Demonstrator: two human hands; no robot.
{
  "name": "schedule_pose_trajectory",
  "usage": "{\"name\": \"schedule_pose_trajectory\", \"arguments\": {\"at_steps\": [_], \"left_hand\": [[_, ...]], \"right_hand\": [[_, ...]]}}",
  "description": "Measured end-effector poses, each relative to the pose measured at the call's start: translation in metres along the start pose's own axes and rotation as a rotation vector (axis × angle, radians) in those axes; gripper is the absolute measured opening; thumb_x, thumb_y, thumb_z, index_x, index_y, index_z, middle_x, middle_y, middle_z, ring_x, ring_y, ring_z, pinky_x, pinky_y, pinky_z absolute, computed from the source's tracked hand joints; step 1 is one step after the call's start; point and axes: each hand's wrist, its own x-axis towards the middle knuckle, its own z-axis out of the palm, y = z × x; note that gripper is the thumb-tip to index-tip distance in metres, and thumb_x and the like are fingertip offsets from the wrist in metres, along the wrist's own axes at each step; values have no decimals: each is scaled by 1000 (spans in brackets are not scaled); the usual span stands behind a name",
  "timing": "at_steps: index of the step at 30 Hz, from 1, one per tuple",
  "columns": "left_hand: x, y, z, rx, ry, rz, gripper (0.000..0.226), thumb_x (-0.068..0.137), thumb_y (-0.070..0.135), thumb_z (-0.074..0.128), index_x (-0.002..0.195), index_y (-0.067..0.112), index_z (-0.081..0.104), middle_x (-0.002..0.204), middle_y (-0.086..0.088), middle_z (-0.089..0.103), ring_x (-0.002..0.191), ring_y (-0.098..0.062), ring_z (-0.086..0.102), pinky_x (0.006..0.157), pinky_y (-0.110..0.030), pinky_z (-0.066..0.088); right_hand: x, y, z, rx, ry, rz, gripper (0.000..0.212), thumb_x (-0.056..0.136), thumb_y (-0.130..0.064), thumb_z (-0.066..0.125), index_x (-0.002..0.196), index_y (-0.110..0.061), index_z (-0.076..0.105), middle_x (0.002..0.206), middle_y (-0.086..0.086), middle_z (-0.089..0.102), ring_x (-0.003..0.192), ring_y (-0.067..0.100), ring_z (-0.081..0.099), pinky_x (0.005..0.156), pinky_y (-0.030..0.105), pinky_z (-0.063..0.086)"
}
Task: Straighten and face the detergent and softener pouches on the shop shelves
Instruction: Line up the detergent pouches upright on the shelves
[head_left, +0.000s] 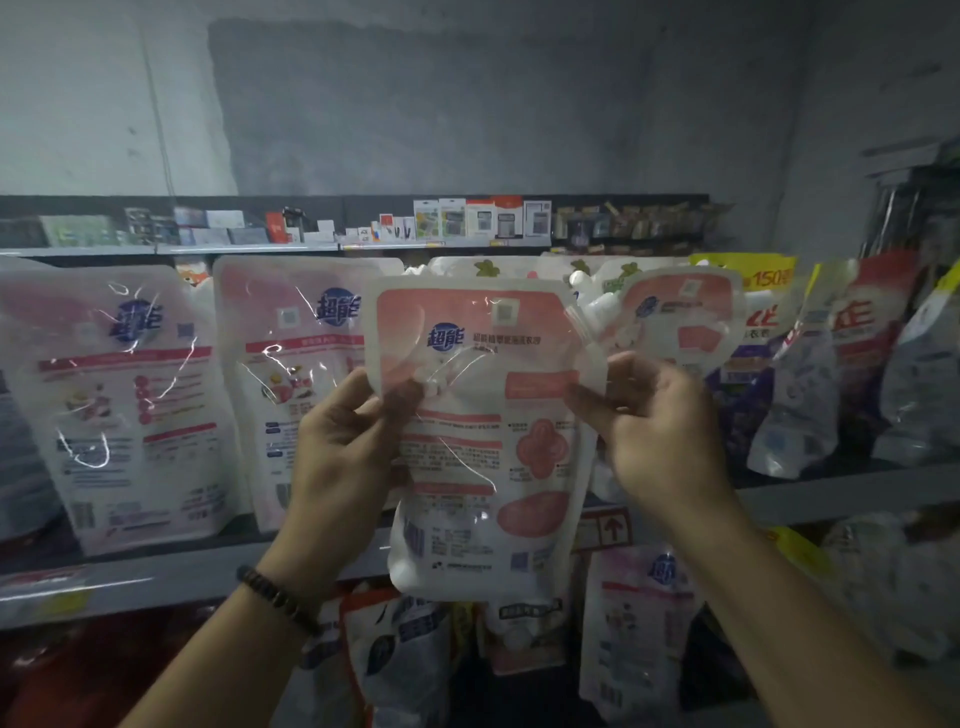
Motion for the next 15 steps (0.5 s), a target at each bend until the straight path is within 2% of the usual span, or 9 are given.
{"name": "schedule_pose_trajectory", "arguments": {"at_steps": [2, 5, 7, 10, 13, 15], "left_hand": [[-11, -4, -4, 26, -21, -17, 24, 104, 17, 58, 123, 10, 70, 108, -17, 79, 93, -36, 79, 73, -48, 67], [-25, -12, -10, 73, -30, -38, 23, 100, 19, 62, 119, 11, 72, 107, -18, 80, 92, -36, 79, 72, -46, 67], [-33, -18, -14, 93, -26, -41, 24, 97, 19, 64, 116, 8, 74, 104, -18, 80, 92, -36, 80, 71, -45, 68], [-48, -28, -17, 129, 0, -51, 24, 92, 19, 68, 110, 6, 77, 101, -17, 81, 91, -37, 80, 71, -52, 68], [-61, -40, -19, 130, 32, -68, 19, 90, 20, 72, 102, 7, 81, 99, -17, 82, 90, -38, 80, 72, -53, 68], [-66, -50, -21, 144, 39, -82, 19, 91, 17, 73, 105, 7, 82, 101, -16, 82, 93, -37, 80, 75, -53, 67]], "right_hand": [[-8, 7, -5, -9, 0, -24, 14, 87, -21, 85, 90, -13, 73, 85, -3, 80, 83, 13, 77, 79, 32, 64], [-21, 16, -11, -12, -8, -13, 14, 86, -18, 85, 87, -11, 73, 79, -3, 79, 78, 14, 77, 74, 28, 62], [-27, 22, -11, -13, -16, 30, 13, 86, -16, 85, 86, -11, 73, 79, -2, 80, 80, 19, 78, 79, 35, 64], [-38, 32, -11, -18, -16, 79, 12, 86, -13, 85, 86, -14, 74, 82, -1, 81, 85, 25, 79, 85, 50, 64], [-48, 41, -14, -23, -41, 118, 11, 86, -14, 85, 89, -18, 76, 82, -3, 81, 84, 21, 79, 87, 48, 64], [-55, 47, -15, -25, -57, 166, 17, 86, -18, 85, 102, -19, 78, 83, -3, 82, 86, 16, 80, 88, 42, 65]]}}
